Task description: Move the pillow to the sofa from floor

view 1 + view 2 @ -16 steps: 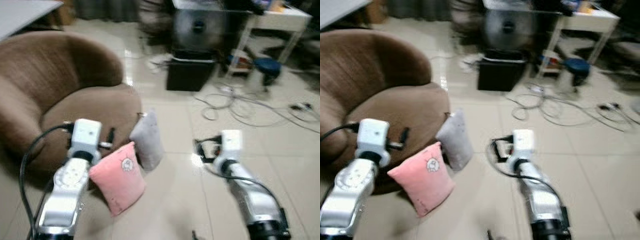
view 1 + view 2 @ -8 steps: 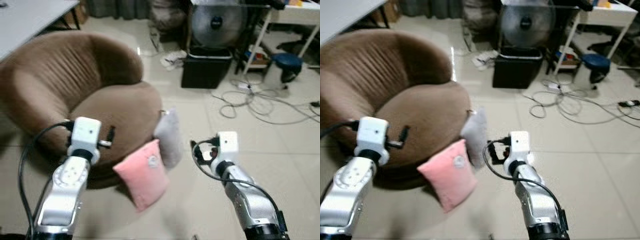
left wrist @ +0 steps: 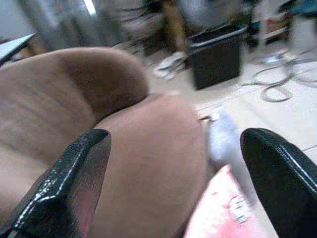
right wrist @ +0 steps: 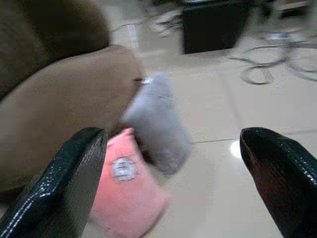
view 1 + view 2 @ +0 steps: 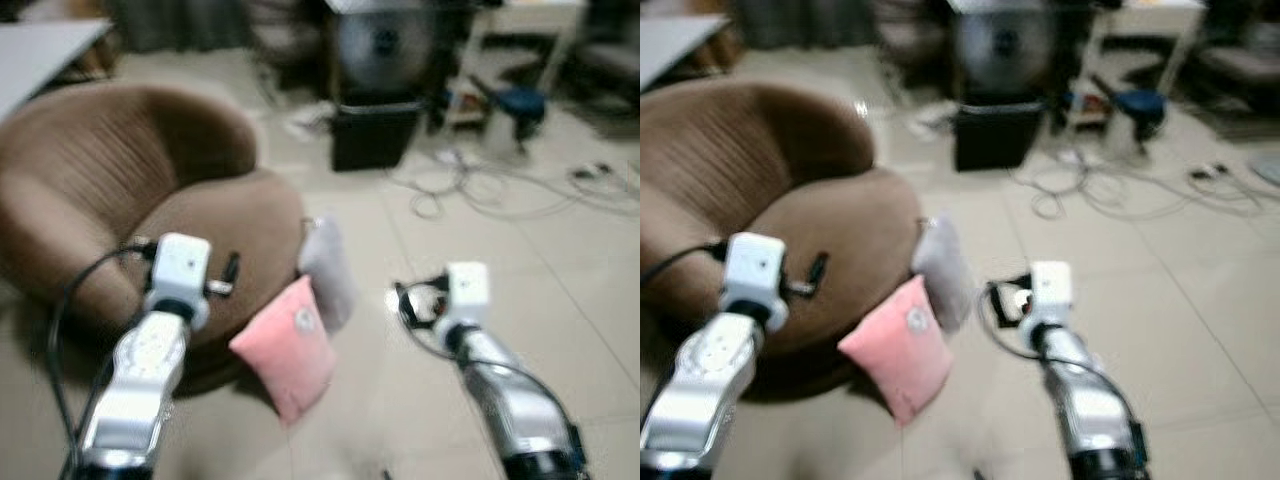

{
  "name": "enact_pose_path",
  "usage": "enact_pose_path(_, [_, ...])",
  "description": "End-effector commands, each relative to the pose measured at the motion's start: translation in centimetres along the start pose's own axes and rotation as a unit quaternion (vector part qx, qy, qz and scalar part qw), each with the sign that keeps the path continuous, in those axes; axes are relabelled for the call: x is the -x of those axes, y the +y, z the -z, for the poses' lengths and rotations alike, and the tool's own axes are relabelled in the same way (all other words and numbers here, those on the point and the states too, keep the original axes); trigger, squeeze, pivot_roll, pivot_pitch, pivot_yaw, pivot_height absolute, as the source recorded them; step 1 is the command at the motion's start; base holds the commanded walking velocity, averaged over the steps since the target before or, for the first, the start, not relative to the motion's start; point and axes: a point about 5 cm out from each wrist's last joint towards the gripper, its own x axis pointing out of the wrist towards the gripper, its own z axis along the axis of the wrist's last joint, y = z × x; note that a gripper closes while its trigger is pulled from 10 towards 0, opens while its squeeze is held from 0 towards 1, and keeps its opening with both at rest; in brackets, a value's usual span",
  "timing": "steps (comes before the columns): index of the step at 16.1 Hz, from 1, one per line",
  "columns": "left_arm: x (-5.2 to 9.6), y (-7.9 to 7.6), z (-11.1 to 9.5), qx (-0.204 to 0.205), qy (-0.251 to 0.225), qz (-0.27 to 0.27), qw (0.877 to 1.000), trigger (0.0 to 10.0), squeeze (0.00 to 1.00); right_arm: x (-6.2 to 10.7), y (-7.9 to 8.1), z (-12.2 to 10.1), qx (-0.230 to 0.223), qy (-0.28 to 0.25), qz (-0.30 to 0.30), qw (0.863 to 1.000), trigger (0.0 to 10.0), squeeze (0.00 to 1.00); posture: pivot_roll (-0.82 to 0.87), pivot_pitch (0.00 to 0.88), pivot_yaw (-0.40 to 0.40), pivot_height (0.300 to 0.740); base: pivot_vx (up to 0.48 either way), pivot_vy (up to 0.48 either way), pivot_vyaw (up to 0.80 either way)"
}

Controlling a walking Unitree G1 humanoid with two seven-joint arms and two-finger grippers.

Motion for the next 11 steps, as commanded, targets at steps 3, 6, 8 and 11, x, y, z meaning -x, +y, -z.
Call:
enact_pose_path(3, [0.04,0.44,-0.10,-0.011,0.000,-0.004,1.000,10.0,0.00,-0.25,0.50,-0.05,-0.007,-0.002,-0.009,1.000,10.0,0.00,0.07,0.000,0.028,0.740,0.000,0.336,-0.67])
enact_pose_path(6, [0.14,0.48,-0.06,-0.013,0.002,-0.004,1.000,10.0,0.00,-0.24,0.54,0.08,-0.008,-0.001,-0.010,1.000,10.0,0.00,0.07,0.000,0.029,0.740,0.000,0.341,-0.67])
enact_pose_path(8, [0.15,0.51,-0.03,-0.014,0.003,-0.004,1.000,10.0,0.00,-0.24,0.53,0.21,-0.006,0.001,-0.010,1.000,10.0,0.00,0.07,0.000,0.028,0.740,0.000,0.336,0.00])
enact_pose_path(11, [0.48,0.72,0.46,-0.013,0.011,-0.009,1.000,10.0,0.00,-0.30,0.60,0.32,0.005,0.006,-0.016,1.000,10.0,0.00,0.08,0.000,0.026,0.740,0.000,0.337,0.00])
